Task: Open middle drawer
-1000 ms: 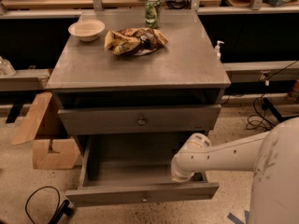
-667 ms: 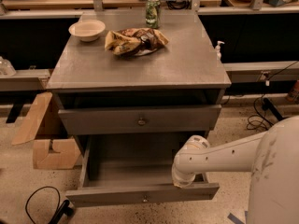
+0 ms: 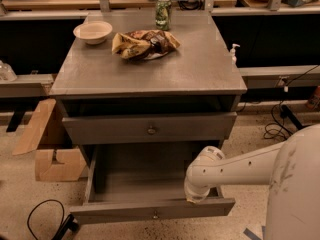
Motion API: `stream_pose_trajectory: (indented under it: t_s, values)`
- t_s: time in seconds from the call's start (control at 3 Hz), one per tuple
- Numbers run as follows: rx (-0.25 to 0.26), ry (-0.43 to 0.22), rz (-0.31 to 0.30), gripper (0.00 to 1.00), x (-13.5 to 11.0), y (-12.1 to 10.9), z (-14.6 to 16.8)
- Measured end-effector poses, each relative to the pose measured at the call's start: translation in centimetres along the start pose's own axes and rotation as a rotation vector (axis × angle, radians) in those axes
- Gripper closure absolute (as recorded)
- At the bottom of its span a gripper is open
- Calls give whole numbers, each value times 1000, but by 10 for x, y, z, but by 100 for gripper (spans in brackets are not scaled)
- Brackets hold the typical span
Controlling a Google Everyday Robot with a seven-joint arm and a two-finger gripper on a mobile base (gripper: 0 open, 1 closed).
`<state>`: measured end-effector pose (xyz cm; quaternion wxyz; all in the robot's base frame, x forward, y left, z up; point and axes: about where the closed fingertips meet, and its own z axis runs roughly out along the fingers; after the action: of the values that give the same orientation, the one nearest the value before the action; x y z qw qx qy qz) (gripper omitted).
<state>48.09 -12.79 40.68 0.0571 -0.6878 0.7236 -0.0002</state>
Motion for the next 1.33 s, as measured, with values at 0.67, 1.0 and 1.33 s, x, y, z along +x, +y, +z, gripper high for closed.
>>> stream_pose_trajectory:
  t_s: [0.67, 1.0, 1.33]
  values:
    - [0, 0, 0, 51, 0, 0, 0]
    - [0, 0, 0, 28, 0, 0, 0]
    - [-2, 0, 0, 5, 0, 1, 1]
